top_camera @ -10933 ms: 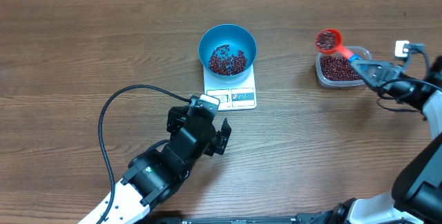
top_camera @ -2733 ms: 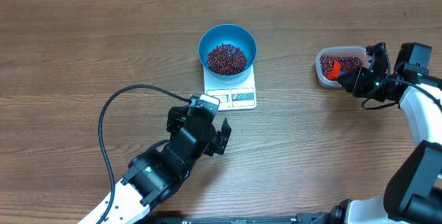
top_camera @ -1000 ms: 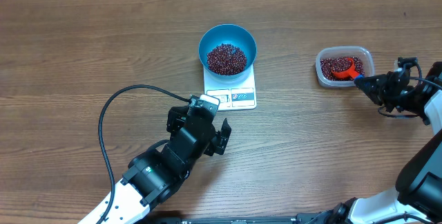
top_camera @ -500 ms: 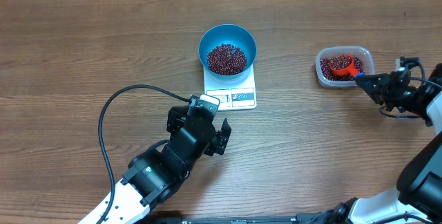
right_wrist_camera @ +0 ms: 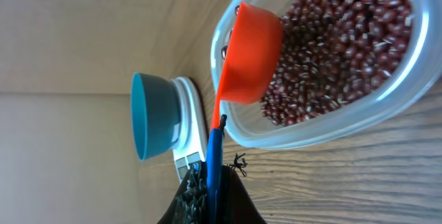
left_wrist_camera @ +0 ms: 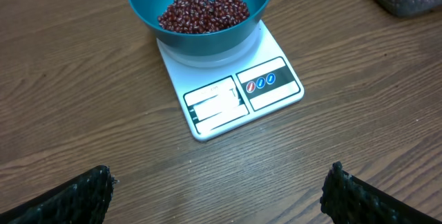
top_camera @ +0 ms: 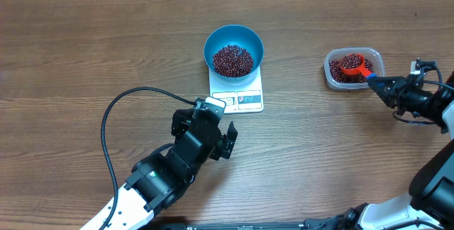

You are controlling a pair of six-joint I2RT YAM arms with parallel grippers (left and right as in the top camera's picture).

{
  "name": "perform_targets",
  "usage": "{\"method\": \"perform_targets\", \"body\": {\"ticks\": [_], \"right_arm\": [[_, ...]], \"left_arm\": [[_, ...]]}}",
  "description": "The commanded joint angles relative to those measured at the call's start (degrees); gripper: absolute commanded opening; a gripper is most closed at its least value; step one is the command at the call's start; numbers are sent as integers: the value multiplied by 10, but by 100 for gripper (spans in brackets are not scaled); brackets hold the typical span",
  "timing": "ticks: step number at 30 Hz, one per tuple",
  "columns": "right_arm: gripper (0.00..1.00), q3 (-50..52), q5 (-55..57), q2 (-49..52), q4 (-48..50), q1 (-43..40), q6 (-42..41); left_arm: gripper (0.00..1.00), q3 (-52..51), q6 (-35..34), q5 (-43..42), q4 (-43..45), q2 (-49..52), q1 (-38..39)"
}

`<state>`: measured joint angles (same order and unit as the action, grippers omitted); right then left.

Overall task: Scoop item into bowl and weigh 150g on scale
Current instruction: 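Drag the scoop through the beans and lift it filled, then carry the filled scoop leftward over the teal bowl with the right gripper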

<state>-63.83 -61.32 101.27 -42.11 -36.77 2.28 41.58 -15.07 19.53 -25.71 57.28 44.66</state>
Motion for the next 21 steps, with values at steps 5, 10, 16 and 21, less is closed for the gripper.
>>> {"method": "perform_targets", "body": {"ticks": [5,10,16,21], "right_arm": [[4,1,-74,3,-3,-3,40],[4,1,-102,3,-2,-3,43],[4,1,-218,3,0,-2,68],[4,1,-236,3,0,0,68]], "left_arm": [[100,-3,-8,-1,0,-3,4],[100,-3,-8,-1,0,-3,4],[100,-3,-8,-1,0,-3,4],[100,-3,-8,-1,0,-3,4]]}}
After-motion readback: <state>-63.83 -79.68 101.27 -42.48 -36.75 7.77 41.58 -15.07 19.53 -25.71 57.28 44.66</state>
